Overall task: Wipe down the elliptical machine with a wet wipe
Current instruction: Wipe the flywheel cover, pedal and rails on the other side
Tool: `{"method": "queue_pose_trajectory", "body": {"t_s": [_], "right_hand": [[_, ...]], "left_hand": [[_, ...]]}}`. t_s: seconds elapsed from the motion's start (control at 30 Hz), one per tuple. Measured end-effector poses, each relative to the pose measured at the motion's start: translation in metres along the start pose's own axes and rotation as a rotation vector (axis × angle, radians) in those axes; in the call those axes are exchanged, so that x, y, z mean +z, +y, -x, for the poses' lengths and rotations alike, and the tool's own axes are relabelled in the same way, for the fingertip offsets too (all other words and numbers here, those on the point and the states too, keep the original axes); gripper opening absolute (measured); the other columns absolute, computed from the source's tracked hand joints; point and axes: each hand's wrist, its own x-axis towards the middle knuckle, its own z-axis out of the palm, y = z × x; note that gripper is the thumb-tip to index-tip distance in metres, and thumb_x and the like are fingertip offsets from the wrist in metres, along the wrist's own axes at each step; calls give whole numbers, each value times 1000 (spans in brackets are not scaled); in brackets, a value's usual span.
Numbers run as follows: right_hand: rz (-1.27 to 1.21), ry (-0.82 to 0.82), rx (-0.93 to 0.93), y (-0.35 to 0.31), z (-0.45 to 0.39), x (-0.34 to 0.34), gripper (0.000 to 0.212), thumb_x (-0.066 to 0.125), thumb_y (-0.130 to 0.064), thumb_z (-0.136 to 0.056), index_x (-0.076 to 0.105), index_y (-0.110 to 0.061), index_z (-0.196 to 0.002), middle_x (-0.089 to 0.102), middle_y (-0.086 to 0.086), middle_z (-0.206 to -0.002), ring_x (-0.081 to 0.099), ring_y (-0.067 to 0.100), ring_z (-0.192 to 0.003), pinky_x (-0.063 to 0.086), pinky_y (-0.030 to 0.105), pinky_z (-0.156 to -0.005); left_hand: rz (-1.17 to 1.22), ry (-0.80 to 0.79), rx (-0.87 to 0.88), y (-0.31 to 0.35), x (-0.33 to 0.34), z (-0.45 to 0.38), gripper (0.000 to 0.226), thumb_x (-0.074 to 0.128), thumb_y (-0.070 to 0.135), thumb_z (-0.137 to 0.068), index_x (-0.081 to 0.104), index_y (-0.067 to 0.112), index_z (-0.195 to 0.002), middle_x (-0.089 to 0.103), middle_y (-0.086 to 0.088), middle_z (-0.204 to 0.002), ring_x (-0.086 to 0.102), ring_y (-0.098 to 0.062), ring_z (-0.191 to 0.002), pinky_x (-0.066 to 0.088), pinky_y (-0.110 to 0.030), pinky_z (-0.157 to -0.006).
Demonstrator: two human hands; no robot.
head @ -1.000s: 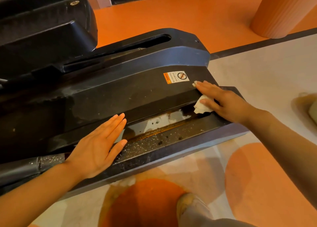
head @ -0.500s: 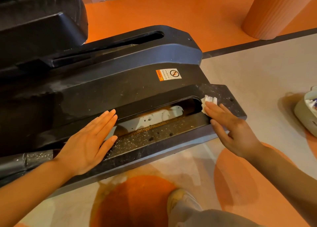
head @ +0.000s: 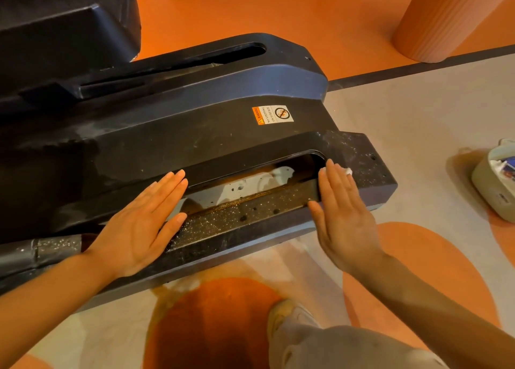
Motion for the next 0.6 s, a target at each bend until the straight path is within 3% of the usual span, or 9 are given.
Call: {"method": "queue_pose_trajectory", "body": {"t_s": [0.1,0.2,0.33,0.43,0.5,0.6], "right_hand": [[65,-57,-30,-32,0,7,66,14,-47,-104,32,-3,-148,30,17,-155,21,30,-146,22,47,-117],[162,-141,-235,-58,-1,20,66,7,-45,-104,37,-1,-144,37,19,-151,31,33,-142,27,47,-116],[186,-173,-363,-47,1,18,62,17,-46,-103,30,-6,-149,30,14,-156,24,28,-145,25,43,-119],[77,-119,-92,-22,1,4,68,23,-51,-100,22,-8,-153,24,13,-159,15,25,-147,22,43,-116],[65,-83,105,-15,-2,-1,72,17,-54,-99,16,-8,-154,15,12,-161,4,21,-147,18,41,-118],[52,-103,171,-32,-6,-1,77,6,-59,-97,12,-9,-155,8,9,-162,-4,20,-148,4,37,-120]], "left_hand": [[13,6,-4,0,3,1,69,13,61,-102,16,20,-157,10,6,-165,5,-5,-151,2,-20,-121],[18,15,7,1,3,0,69,13,61,-102,17,18,-157,11,4,-165,5,-4,-151,3,-20,-121],[25,9,14,0,0,-1,70,12,62,-101,18,18,-156,12,4,-165,5,-2,-150,3,-19,-120],[19,1,12,-1,-1,-2,72,10,65,-100,16,20,-156,11,5,-164,2,1,-150,-1,-15,-119],[28,-4,8,-3,-1,-1,74,8,66,-98,15,21,-156,9,6,-164,0,3,-149,-3,-13,-119],[13,0,19,-3,0,-1,73,8,64,-99,16,19,-156,10,4,-164,-4,5,-148,-5,-12,-118]]}}
